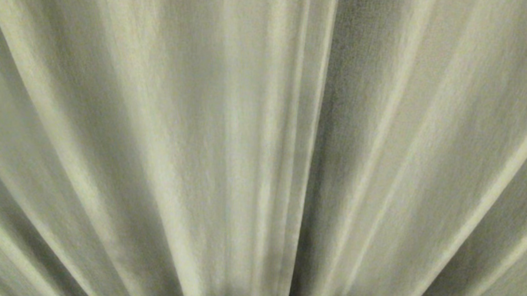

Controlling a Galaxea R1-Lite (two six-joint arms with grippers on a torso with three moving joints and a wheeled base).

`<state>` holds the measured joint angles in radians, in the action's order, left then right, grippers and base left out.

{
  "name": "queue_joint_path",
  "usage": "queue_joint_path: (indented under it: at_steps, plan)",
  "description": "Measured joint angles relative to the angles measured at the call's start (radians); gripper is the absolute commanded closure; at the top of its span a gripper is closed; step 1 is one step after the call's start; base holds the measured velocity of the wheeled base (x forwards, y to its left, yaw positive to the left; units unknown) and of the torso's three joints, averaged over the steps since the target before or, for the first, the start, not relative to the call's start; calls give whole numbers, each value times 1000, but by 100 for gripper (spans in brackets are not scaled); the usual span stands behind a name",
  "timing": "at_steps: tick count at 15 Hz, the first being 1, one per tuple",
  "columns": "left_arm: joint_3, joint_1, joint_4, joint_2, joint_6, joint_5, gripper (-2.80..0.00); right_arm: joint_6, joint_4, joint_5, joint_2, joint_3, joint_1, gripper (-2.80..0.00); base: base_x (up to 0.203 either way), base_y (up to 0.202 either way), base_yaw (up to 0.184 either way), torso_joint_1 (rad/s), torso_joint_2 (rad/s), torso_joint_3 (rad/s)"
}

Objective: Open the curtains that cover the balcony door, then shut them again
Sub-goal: Pull the outer curtains open on both sides

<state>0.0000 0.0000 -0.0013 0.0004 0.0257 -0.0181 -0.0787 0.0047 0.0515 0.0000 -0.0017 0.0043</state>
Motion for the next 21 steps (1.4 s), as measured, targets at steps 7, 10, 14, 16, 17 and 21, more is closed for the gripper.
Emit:
queue_joint_path:
  at_steps: [7,10,14,16,17,21]
  plan:
    - [0,0,0,0,0,0,0,-7,1,0,0,0,0,0,0,0,0,0,0,0]
    - [0,0,0,0,0,0,0,-9,0,0,0,0,0,0,0,0,0,0,0,0]
    - [0,0,0,0,0,0,0,-33,-6,2,0,-18,0,0,0,0,0,0,0,0]
    - [0,0,0,0,0,0,0,-36,15,2,1,-78,0,0,0,0,0,0,0,0]
    - [0,0,0,0,0,0,0,-39,36,2,3,-119,0,0,0,0,0,0,0,0]
    - [0,0,0,0,0,0,0,-61,109,0,79,-306,1,0,0,0,0,0,0,0]
